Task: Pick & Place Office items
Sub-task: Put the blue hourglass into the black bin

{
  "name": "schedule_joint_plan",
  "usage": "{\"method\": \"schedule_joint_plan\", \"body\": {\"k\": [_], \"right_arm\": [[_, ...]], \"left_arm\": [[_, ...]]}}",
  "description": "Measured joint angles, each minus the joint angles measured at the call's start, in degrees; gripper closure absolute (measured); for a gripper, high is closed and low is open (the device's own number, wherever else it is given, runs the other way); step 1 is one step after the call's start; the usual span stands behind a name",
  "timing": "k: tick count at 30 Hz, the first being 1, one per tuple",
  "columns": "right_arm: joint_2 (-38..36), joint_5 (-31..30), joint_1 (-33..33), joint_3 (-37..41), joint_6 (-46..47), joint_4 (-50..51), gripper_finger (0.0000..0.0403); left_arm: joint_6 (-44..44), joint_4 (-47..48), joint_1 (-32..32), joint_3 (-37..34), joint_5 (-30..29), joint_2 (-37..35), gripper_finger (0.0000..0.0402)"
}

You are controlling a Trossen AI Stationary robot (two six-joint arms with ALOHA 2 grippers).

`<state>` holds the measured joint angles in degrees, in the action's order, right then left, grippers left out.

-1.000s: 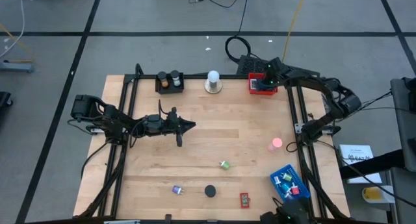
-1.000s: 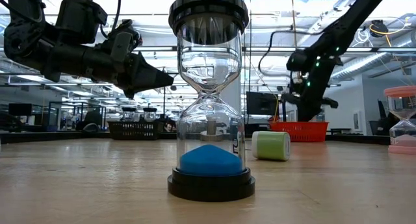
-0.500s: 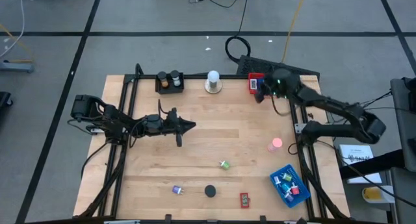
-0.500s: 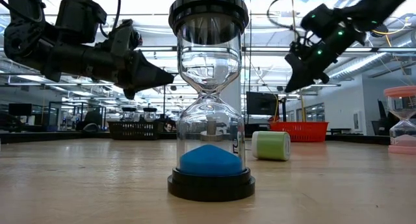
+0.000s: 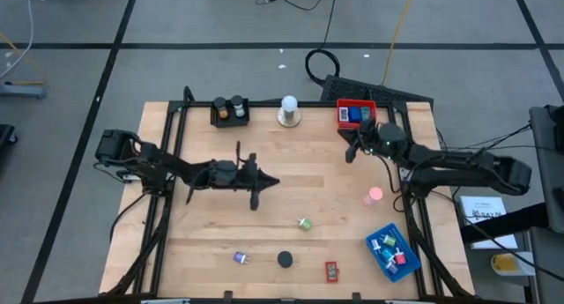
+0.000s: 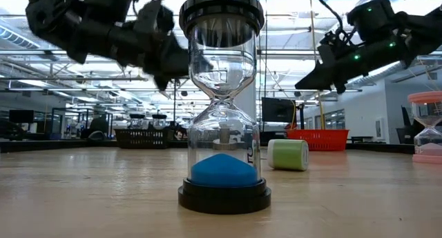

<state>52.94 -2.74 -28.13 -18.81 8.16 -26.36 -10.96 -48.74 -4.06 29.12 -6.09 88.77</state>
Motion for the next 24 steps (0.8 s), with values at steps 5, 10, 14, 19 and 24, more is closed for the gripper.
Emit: {"method": "schedule_joint_plan", "body": {"k": [5,10,14,19,24], "right_arm": [[0.0,0.0,5.4,0.8,-3.8,-2.9,0.0402],[-0.4,-0.1,8.6,0.9,-9.5,-5.9,0.0403],[-0.3,-0.2,9.1,0.9,-12.0,-6.4,0.0403],[-0.3,-0.2,9.1,0.9,-13.9,-6.4,0.0403],[-0.3,-0.2,9.1,0.9,-15.3,-6.7,0.0403]], "left_arm": [[1.3,10.5,-4.1,8.1,0.0,0.0,0.0397],[-2.7,37.2,-8.9,20.9,-4.9,0.0,0.0393],[-9.8,55.5,-12.4,30.2,-10.0,0.0,0.0392],[-20.7,70.6,-15.8,39.7,-11.1,1.4,0.0364],[-27.0,79.8,-19.7,47.4,-11.5,7.2,0.0290]]}}
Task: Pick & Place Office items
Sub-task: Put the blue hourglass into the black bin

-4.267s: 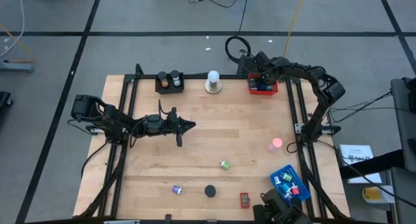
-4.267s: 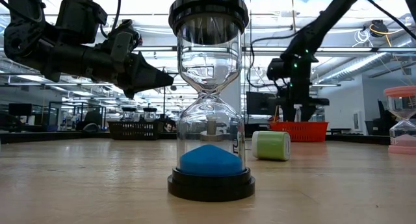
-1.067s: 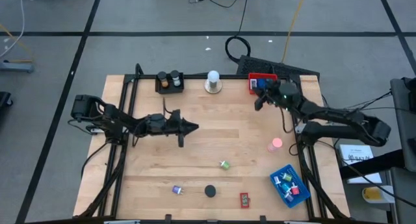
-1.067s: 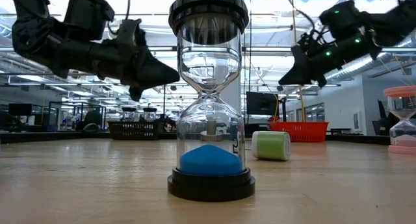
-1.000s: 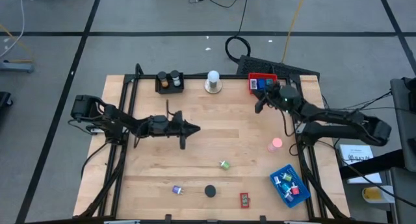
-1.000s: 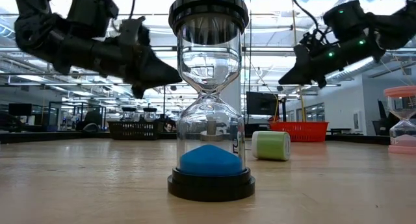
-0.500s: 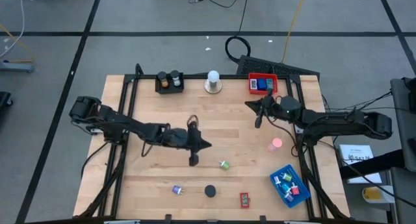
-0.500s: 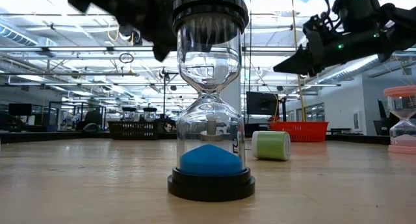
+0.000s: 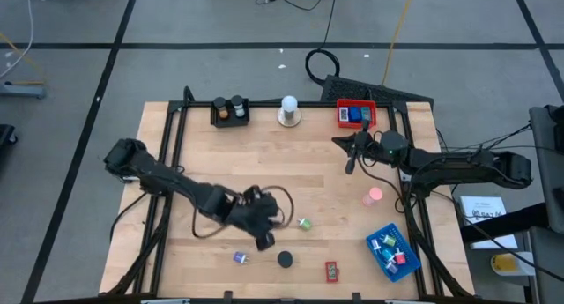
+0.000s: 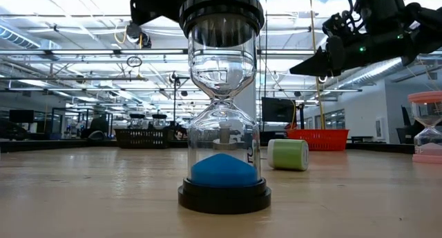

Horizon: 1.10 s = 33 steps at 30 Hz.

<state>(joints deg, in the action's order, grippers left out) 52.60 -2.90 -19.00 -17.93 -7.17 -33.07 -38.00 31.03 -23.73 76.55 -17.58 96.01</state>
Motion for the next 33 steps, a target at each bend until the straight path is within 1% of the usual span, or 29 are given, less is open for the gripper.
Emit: {"method": "schedule_joint_plan", "body": {"k": [2,10,13,17,20,23,29,33], "right_arm": [[0.0,0.0,0.0,0.0,-0.1,-0.3,0.0403],[0.0,0.0,0.0,0.0,-0.2,-0.8,0.0403],[0.0,0.0,0.0,0.0,0.2,-1.1,0.0403],[0.0,0.0,0.0,0.0,0.4,-1.5,0.0403],[0.0,0.0,0.0,0.0,0.4,-1.4,0.0403],[0.0,0.0,0.0,0.0,0.4,-1.4,0.0403],[0.0,0.0,0.0,0.0,0.5,-1.4,0.0403],[0.0,0.0,0.0,0.0,0.4,-1.4,0.0403]], "left_arm": [[-0.7,1.3,-1.6,2.2,0.0,2.5,0.0257],[-3.1,0.9,-6.2,9.7,-0.8,10.3,0.0133],[-3.0,0.8,-7.5,12.3,-2.0,13.1,0.0095],[-2.6,0.8,-8.8,15.2,-1.9,16.0,0.0054],[-2.7,0.6,-9.5,16.6,-1.8,17.3,0.0032],[-3.2,0.7,-10.2,16.8,-2.1,17.9,0.0020],[-2.9,0.8,-10.4,16.5,-5.4,18.7,0.0016],[-3.0,-0.1,-10.1,16.4,-4.6,19.9,0.0016]]}}
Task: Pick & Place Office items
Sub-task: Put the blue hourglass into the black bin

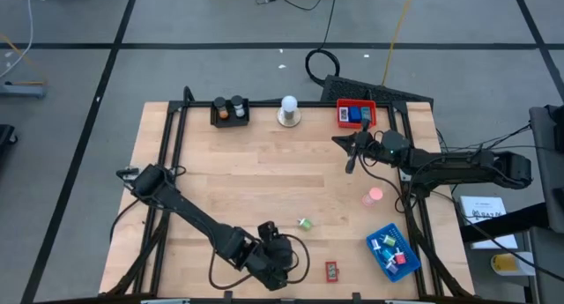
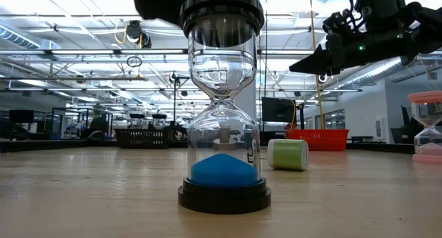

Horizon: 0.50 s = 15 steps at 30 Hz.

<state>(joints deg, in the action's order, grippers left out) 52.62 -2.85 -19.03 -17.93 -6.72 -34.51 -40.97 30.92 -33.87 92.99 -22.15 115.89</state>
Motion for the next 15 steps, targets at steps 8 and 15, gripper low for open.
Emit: {"method": "schedule_joint_plan", "body": {"k": [8,15], "right_arm": [[0.0,0.0,0.0,0.0,-0.1,0.0,0.0403],[0.0,0.0,0.0,0.0,-0.2,0.0,0.0403]], "left_arm": [[0.2,-1.0,0.0,-0.1,1.0,2.0,0.0016],[0.4,-0.6,0.1,0.0,0.5,2.6,0.0029]]}}
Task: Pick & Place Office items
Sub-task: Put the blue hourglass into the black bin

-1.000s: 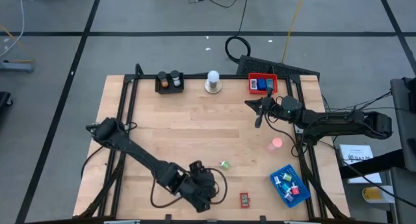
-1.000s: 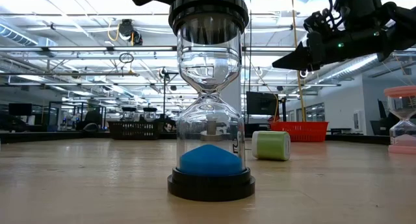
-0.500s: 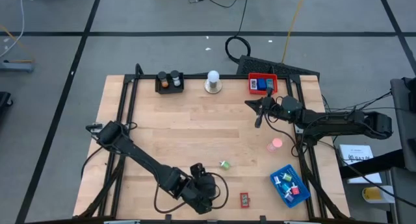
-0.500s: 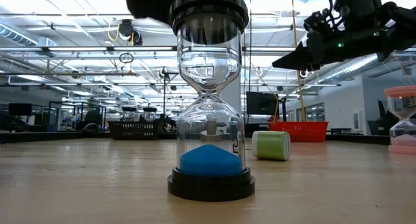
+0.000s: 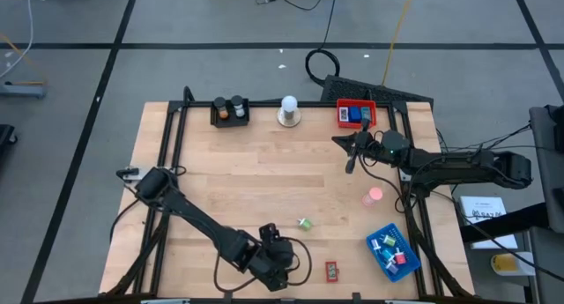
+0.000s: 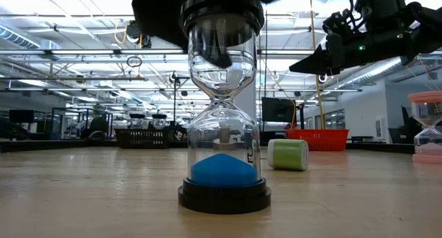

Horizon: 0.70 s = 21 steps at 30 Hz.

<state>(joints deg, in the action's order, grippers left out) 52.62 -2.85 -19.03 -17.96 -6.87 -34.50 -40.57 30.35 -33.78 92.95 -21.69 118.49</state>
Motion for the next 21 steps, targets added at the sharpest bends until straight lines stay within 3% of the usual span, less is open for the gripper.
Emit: {"method": "schedule_joint_plan", "body": {"k": [16,21], "right_arm": [[0.0,0.1,0.0,0.0,0.1,-0.4,0.0403],[0.0,0.1,0.0,0.0,0.1,-0.4,0.0403]], "left_arm": [[-0.1,1.6,0.6,0.0,1.7,1.0,0.0182],[0.7,5.0,1.7,-0.1,2.7,-0.9,0.0188]]}}
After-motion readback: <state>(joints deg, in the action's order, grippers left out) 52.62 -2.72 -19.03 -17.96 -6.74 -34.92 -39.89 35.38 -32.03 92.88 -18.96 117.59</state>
